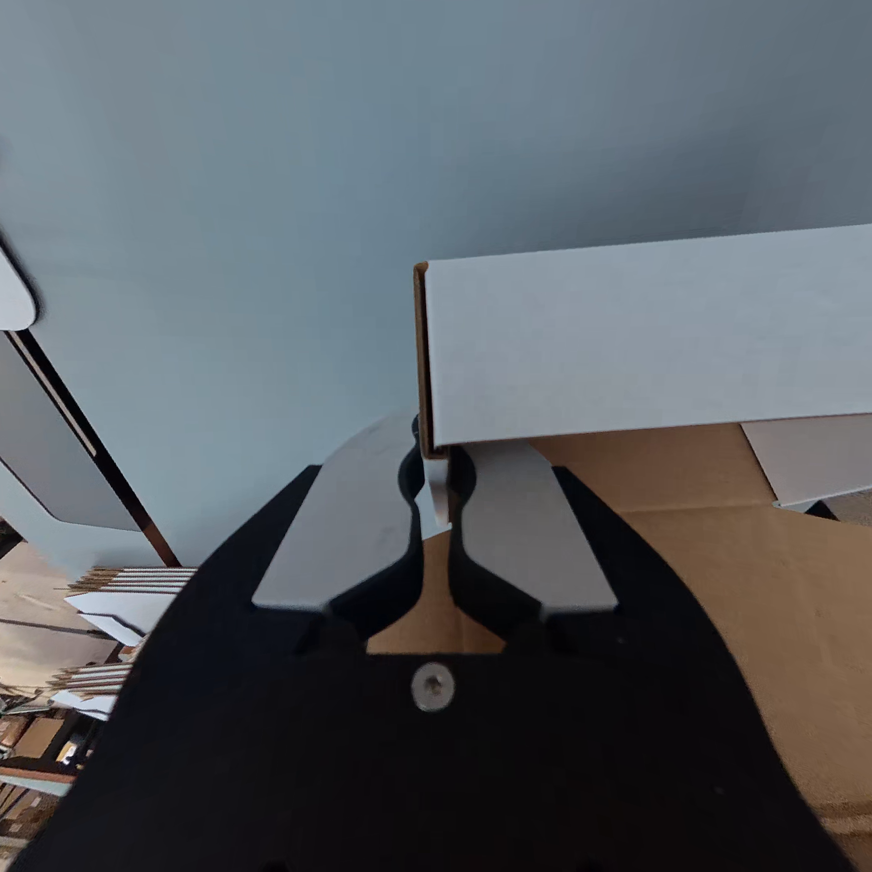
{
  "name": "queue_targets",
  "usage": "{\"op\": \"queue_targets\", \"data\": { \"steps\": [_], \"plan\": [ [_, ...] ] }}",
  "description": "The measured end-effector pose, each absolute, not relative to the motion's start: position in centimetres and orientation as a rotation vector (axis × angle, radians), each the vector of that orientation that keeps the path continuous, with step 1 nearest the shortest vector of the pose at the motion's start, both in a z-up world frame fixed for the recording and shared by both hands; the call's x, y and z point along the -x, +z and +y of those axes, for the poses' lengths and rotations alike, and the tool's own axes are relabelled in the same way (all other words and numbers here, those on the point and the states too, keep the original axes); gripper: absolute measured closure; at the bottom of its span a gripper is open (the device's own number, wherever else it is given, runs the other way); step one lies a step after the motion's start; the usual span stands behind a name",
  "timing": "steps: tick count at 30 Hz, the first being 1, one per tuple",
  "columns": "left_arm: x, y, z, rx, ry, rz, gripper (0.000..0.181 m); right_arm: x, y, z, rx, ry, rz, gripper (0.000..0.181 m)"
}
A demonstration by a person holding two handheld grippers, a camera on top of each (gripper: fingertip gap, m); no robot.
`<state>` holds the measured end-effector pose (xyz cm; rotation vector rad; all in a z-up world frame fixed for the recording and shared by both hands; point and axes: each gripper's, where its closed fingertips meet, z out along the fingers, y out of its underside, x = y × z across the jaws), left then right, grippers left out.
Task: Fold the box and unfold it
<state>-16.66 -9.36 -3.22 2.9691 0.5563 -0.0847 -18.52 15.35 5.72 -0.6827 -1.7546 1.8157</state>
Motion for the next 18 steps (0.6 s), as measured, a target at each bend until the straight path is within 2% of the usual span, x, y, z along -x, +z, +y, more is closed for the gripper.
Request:
{"op": "queue_targets", "data": {
  "steps": [7,18],
  "plan": [
    [14.3,-6.5,-8.7,-2.788,0.158,0.346,0.176,19.1,4.3,16.7,0.715,1.783,-1.799,0.119],
    [12.1,-11.0,-9.3,-2.547,0.212,0.162,0.176,19.6,3.0,18.1,0.771,1.762,-1.830,0.122]
  ]
}}
